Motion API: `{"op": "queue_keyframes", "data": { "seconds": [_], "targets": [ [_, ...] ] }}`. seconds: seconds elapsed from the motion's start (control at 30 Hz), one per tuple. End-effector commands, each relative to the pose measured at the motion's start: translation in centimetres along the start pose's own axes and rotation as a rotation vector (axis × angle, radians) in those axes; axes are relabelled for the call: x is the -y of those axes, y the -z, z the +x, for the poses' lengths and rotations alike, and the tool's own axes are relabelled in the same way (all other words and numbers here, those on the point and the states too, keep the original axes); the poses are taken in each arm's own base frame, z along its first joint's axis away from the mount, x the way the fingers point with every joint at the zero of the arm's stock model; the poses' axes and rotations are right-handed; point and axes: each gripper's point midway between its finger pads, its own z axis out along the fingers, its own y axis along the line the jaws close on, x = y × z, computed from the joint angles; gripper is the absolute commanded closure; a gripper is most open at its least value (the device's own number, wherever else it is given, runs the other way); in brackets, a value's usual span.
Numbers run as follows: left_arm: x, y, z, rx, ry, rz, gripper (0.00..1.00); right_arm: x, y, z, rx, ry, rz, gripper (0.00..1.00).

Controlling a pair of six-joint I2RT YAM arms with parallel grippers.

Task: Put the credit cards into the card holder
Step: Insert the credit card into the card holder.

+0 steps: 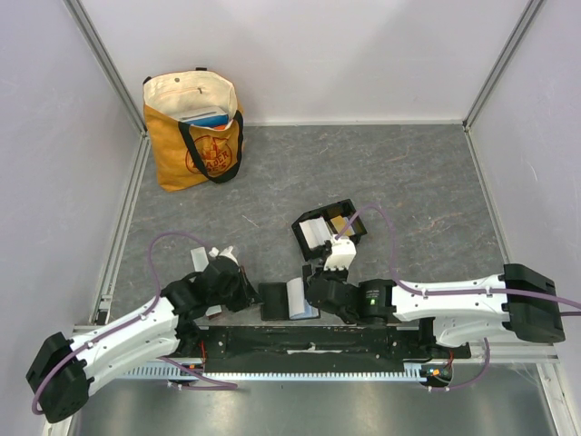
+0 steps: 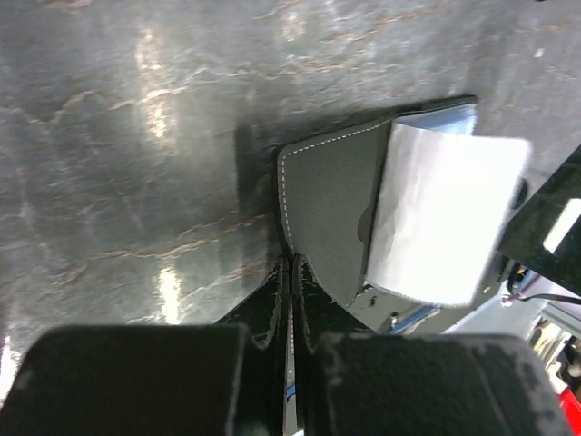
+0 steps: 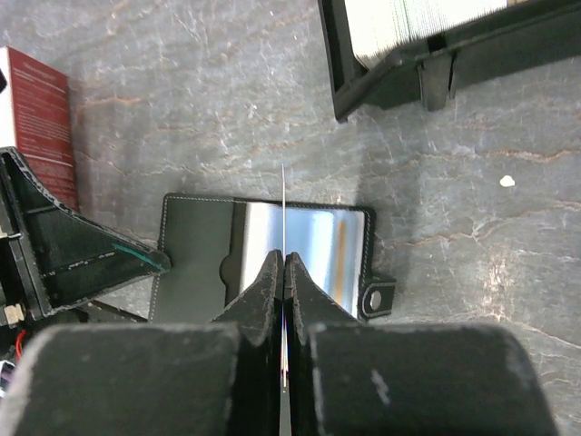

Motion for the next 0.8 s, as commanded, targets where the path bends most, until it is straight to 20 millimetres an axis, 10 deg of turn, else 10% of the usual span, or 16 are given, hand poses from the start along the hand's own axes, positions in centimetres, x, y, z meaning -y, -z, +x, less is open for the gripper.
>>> {"op": "queue_keyframes", "data": {
  "seconds": [0.0, 0.27, 0.77],
  "targets": [
    [-2.5, -0.4, 0.4, 0.003, 0.038, -0.108, 0.98, 1.2, -0.4, 1.4, -0.04, -0.046, 0.029, 1.0],
    [-2.4, -0.2, 0.2, 0.021, 0.043, -0.096, 0.98, 3.5, -0.6, 1.7, -0.07, -0.079, 0.061, 1.0],
    [-1.5, -0.3, 0.1, 0.016, 0.024, -0.051, 0.98, 0.7, -2.4, 4.5, -0.176, -0.055, -0.023, 1.0]
  ]
}}
